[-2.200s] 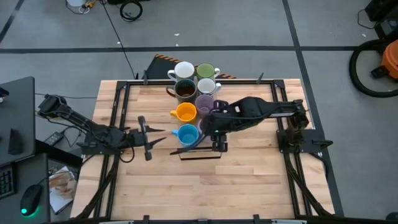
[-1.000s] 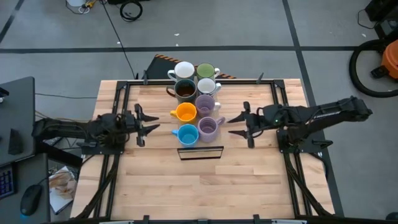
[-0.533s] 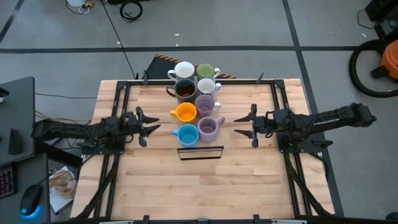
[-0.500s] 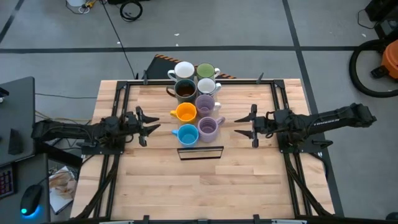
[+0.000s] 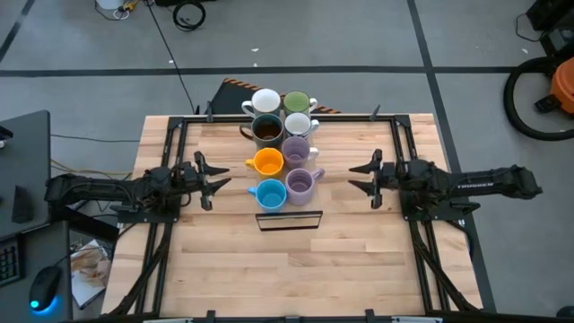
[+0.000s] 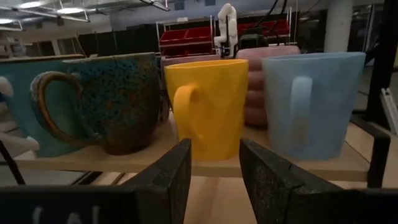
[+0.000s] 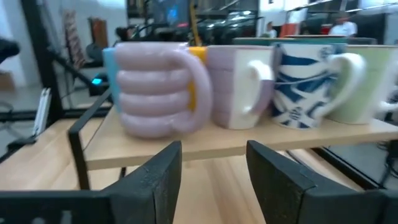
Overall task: Place coffee mugs
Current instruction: Return to Home Position
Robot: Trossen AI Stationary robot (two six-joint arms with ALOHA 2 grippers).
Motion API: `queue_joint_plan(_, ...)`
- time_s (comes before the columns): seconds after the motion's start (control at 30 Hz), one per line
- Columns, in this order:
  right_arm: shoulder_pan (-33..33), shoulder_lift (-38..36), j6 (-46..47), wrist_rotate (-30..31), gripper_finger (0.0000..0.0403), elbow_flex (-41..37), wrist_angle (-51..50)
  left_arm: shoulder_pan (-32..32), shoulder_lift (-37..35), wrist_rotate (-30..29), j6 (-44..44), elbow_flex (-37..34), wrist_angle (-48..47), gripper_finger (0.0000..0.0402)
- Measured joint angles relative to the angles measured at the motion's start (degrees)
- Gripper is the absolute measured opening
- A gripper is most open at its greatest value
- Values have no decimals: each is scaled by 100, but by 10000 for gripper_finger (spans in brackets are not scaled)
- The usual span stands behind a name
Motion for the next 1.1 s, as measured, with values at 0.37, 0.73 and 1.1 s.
queue_joint_plan(0.37,-388,-1134,561,50,180,-296,-682,0,-2,-8,26,-2,-33,141)
queue_joint_plan(0.73,-390,-1636,758,1077,179,-296,-751,0,11,276,-162,-4,-96,141)
queue_joint_plan(1.1,-390,-1631,744,1077,180,-296,-742,0,11,267,-221,-7,-101,141)
